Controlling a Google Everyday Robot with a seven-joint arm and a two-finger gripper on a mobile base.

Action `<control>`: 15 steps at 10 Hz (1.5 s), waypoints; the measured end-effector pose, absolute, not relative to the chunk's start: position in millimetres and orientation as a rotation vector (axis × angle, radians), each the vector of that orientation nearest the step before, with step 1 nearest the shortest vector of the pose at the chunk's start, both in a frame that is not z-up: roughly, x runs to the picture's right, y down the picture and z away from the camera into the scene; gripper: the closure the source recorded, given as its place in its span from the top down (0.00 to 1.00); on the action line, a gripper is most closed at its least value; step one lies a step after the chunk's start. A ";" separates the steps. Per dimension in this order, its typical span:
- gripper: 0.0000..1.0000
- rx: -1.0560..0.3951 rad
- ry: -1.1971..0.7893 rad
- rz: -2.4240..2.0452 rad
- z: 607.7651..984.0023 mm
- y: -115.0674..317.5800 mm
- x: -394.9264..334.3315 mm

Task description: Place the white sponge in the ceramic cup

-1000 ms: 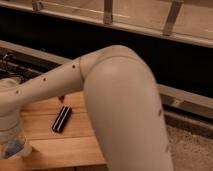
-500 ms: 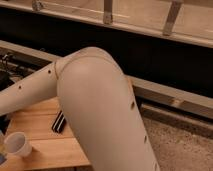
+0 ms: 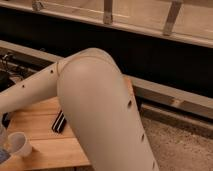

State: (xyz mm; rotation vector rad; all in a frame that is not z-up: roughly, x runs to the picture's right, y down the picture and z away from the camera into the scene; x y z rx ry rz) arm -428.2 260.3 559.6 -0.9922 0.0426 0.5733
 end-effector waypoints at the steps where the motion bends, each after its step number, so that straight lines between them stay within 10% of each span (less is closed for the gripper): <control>1: 0.24 -0.977 0.048 0.569 559.6 251.9 -436.8; 4: 0.01 -0.925 0.054 0.563 562.4 224.8 -452.9; 15: 0.00 -0.811 0.178 0.750 597.7 208.7 -367.2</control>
